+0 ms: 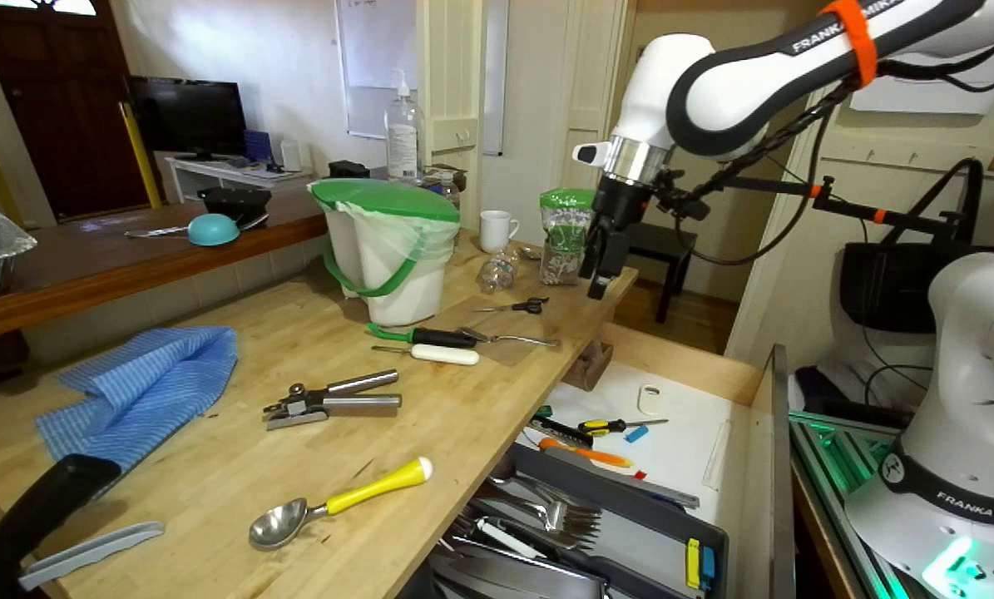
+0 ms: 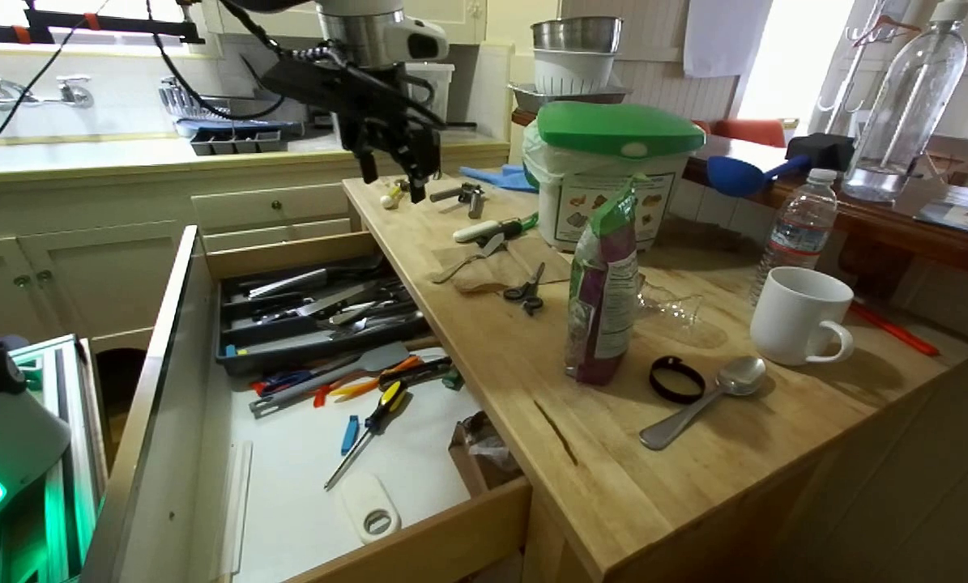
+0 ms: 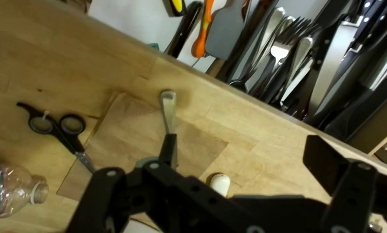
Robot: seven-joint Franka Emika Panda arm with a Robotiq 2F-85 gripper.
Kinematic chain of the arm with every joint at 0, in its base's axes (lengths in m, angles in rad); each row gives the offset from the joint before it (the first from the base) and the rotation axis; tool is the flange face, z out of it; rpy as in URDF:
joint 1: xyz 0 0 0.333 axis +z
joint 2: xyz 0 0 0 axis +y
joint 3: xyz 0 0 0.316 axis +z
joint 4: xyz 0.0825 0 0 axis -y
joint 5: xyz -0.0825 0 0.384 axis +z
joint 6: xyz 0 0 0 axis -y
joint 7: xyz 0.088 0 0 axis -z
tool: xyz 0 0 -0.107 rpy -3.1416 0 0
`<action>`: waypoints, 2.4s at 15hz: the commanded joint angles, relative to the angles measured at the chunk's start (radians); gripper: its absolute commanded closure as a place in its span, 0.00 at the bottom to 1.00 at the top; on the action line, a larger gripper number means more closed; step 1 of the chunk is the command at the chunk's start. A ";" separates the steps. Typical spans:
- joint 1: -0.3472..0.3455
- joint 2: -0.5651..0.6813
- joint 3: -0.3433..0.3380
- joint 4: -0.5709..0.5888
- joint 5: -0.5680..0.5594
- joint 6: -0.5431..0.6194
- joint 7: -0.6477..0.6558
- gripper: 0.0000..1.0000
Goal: Put the knife in the drawer
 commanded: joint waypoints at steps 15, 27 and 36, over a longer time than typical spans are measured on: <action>-0.223 0.525 0.214 0.366 0.101 0.089 -0.017 0.42; -0.225 0.529 0.254 0.349 0.080 0.120 0.087 0.64; -0.229 0.541 0.255 0.341 0.035 0.162 0.115 0.79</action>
